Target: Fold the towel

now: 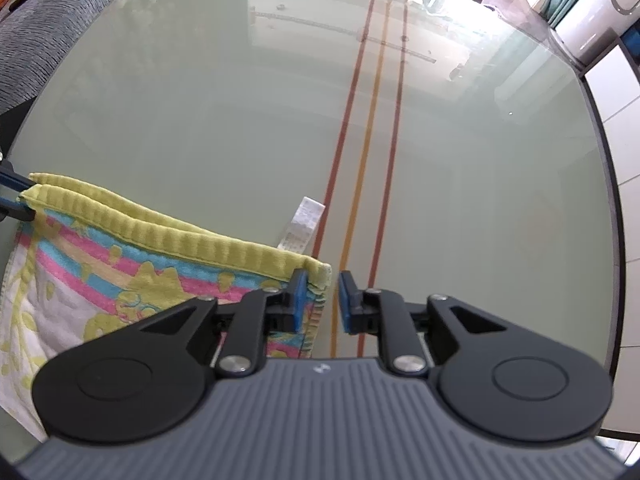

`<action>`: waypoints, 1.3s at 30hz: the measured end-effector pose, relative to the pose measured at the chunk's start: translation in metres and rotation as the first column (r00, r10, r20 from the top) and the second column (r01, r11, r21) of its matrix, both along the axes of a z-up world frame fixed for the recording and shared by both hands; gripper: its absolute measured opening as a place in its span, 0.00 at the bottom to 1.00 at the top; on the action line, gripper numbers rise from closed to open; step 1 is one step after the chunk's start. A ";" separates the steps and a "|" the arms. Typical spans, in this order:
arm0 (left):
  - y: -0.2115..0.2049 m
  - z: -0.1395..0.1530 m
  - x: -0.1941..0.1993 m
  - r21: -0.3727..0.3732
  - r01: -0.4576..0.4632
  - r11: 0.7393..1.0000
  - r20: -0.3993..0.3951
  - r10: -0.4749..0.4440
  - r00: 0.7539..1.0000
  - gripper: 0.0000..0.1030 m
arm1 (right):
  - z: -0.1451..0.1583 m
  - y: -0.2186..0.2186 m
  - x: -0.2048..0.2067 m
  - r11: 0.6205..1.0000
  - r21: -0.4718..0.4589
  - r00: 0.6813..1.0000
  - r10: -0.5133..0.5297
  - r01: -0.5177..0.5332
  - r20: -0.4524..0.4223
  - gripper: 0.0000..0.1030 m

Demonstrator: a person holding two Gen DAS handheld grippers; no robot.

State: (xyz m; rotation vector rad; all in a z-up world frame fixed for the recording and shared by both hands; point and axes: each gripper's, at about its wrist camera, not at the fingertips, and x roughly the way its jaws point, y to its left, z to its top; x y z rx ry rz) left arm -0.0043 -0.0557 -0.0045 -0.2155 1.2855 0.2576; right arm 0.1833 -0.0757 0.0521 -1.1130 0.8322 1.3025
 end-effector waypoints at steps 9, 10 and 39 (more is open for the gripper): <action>0.001 0.003 -0.003 0.024 -0.007 1.000 -0.001 0.007 1.000 0.33 | 0.008 -0.009 -0.005 0.999 0.031 0.999 -0.015 0.014 0.045 0.29; 0.002 0.003 -0.004 0.025 -0.009 1.000 -0.001 0.009 1.000 0.36 | 0.010 -0.011 -0.005 0.999 0.036 0.999 -0.018 0.016 0.049 0.29; -0.085 0.031 -0.018 0.078 0.145 0.986 0.036 -0.149 0.988 0.50 | 0.043 -0.149 -0.036 0.983 0.074 0.982 -0.174 0.169 0.070 0.41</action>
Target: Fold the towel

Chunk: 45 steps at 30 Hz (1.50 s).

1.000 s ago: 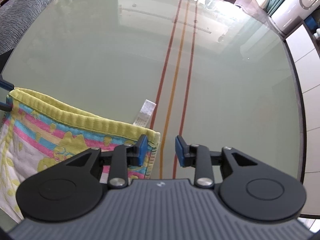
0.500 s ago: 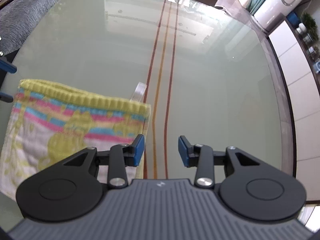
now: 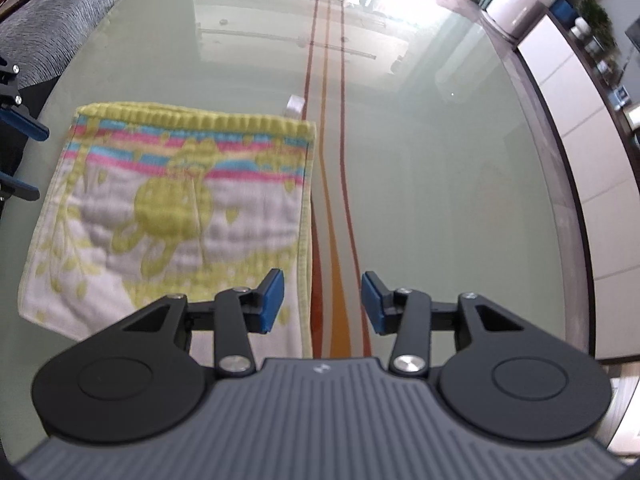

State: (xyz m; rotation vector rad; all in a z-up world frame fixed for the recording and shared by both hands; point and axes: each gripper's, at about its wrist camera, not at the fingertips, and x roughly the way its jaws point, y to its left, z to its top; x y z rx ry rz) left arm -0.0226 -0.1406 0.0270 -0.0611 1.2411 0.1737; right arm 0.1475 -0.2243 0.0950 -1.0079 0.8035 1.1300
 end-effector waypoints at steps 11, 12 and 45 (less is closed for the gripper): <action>-0.042 -0.009 -0.005 -0.007 0.072 0.997 -0.012 -0.072 0.997 0.52 | -0.013 -0.028 -0.013 1.000 -0.005 0.999 0.020 -0.020 -0.050 0.41; -0.044 -0.010 -0.006 -0.007 0.077 0.997 -0.015 -0.077 0.997 0.53 | -0.014 -0.029 -0.014 1.000 -0.007 0.998 0.024 -0.024 -0.055 0.41; -0.109 -0.039 0.003 -0.027 0.246 0.969 -0.092 -0.247 0.965 0.53 | -0.050 -0.012 -0.017 0.852 -0.269 0.894 0.434 -0.448 -0.115 0.33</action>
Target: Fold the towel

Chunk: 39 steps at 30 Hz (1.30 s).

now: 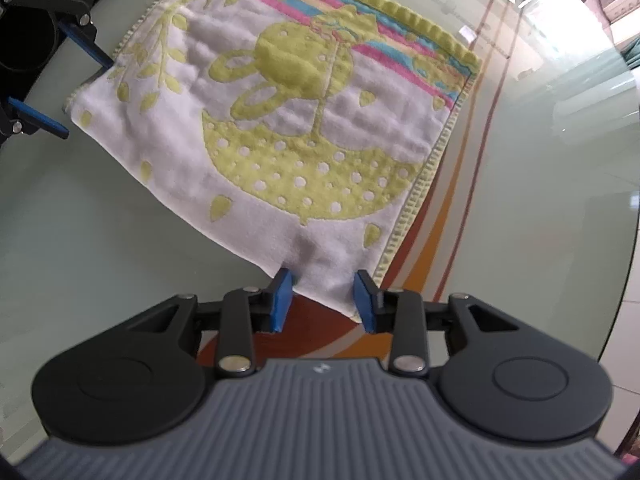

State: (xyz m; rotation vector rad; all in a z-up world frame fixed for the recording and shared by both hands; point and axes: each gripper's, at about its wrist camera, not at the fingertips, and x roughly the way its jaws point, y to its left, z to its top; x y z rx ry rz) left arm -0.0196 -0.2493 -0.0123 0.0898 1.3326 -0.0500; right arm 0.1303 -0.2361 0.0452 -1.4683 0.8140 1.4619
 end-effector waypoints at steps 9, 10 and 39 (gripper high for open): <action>0.007 0.002 -0.001 0.029 -0.009 1.000 0.002 0.009 1.000 0.31 | 0.003 -0.007 0.017 0.985 0.005 0.981 -0.171 0.172 -0.090 0.17; 0.008 0.002 -0.001 0.029 -0.009 1.000 0.002 0.008 1.000 0.29 | 0.003 -0.009 0.018 0.982 0.005 0.978 -0.186 0.188 -0.093 0.16; 0.037 0.016 -0.041 0.045 0.121 0.992 -0.043 -0.120 0.992 0.21 | 0.014 -0.088 -0.042 0.914 0.027 0.904 -0.395 0.404 -0.164 0.16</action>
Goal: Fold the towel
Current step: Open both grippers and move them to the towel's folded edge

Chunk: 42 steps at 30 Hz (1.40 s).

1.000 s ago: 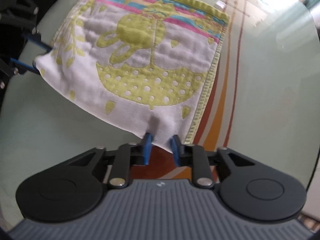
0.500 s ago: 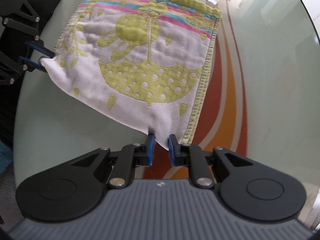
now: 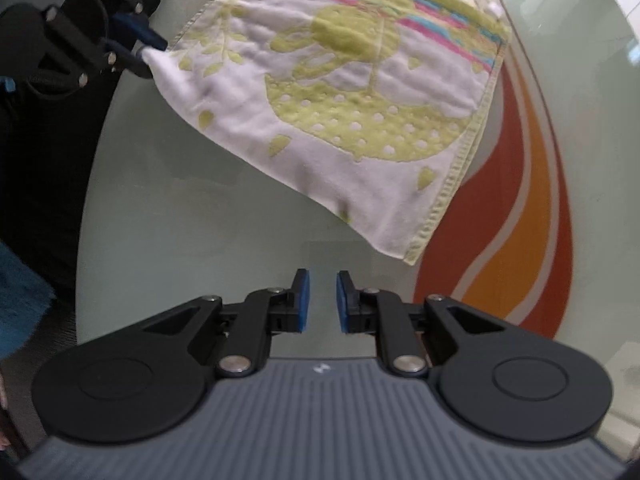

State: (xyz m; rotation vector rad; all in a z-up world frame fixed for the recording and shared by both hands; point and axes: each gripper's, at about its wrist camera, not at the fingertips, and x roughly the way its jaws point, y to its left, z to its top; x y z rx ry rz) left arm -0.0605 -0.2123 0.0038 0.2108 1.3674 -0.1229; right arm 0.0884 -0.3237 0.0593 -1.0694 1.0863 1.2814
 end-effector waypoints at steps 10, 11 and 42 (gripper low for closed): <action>-0.011 0.019 -0.012 -0.037 -0.031 0.999 0.071 0.033 0.997 0.43 | 0.010 0.014 -0.026 0.987 0.015 0.973 0.156 -0.161 0.171 0.38; -0.010 0.020 -0.014 -0.038 -0.030 0.999 0.073 0.033 0.997 0.44 | 0.008 0.014 -0.028 0.985 0.008 0.970 0.169 -0.173 0.175 0.38; 0.120 0.010 0.055 -0.090 -0.587 0.805 0.058 0.593 0.803 0.55 | -0.004 0.119 0.087 0.876 0.191 0.887 -0.459 0.442 0.053 0.47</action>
